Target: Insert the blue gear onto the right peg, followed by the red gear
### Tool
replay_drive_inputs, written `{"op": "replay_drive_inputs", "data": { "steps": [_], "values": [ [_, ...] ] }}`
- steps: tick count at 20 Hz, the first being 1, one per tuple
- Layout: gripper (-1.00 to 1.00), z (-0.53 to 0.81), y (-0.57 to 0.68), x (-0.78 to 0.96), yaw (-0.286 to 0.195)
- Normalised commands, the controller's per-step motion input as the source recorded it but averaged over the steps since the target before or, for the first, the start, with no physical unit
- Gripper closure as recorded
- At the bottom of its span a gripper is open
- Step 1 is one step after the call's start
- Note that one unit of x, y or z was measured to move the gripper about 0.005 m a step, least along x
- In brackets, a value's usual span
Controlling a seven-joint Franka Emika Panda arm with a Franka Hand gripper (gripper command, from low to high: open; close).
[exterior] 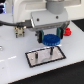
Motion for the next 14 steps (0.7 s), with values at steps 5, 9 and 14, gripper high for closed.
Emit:
{"op": "replay_drive_inputs", "data": {
  "steps": [5, 9, 14],
  "values": [
    [1.00, -0.04, -0.04, 0.38, 0.000],
    [1.00, -0.01, 0.00, 0.23, 0.000],
    [1.00, 0.01, 0.03, 0.08, 0.000]
  ]
}}
